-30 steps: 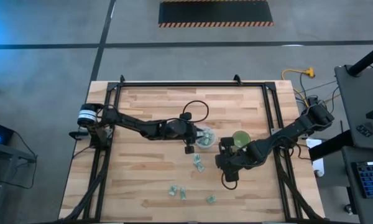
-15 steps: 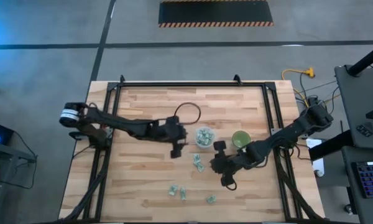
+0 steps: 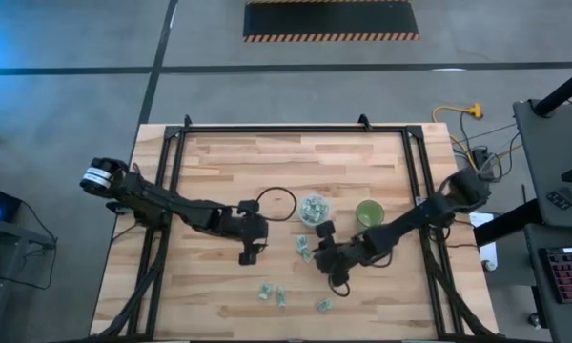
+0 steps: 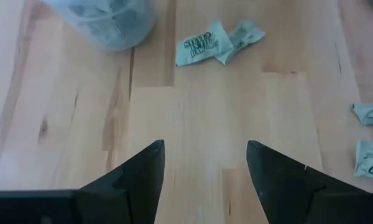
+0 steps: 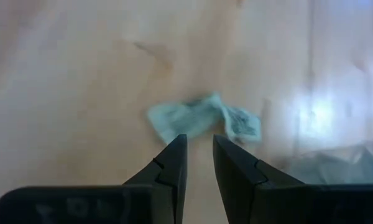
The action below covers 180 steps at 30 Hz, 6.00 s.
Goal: Pick and place Stevia / Truvia into bins
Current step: Put the green stevia packet into the transparent container
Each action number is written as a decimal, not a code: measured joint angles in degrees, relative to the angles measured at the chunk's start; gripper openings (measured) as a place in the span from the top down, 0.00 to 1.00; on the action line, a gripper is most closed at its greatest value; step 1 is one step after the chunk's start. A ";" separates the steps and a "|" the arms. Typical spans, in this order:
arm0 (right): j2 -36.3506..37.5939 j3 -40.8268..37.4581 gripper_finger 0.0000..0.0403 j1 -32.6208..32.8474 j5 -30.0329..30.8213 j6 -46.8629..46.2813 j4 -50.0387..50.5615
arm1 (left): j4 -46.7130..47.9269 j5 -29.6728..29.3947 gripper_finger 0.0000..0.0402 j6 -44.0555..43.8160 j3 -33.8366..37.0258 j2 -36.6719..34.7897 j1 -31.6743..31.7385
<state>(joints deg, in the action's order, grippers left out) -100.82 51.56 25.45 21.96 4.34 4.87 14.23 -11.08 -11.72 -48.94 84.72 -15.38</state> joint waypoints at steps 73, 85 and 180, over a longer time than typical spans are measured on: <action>5.10 6.94 0.98 -1.98 26.68 6.91 8.15 | -0.49 -1.18 0.48 0.03 0.99 -0.75 0.00; 8.60 5.41 0.98 -7.80 22.57 -2.64 20.10 | -1.90 -1.24 0.48 0.04 1.69 -0.75 -0.02; 12.69 16.40 0.76 -12.42 -8.93 -3.23 33.95 | -26.87 7.71 0.48 14.29 3.70 5.76 0.20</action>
<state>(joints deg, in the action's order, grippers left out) -88.13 67.96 13.03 13.03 1.11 38.82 -12.64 -3.37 2.58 -45.24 90.47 -15.18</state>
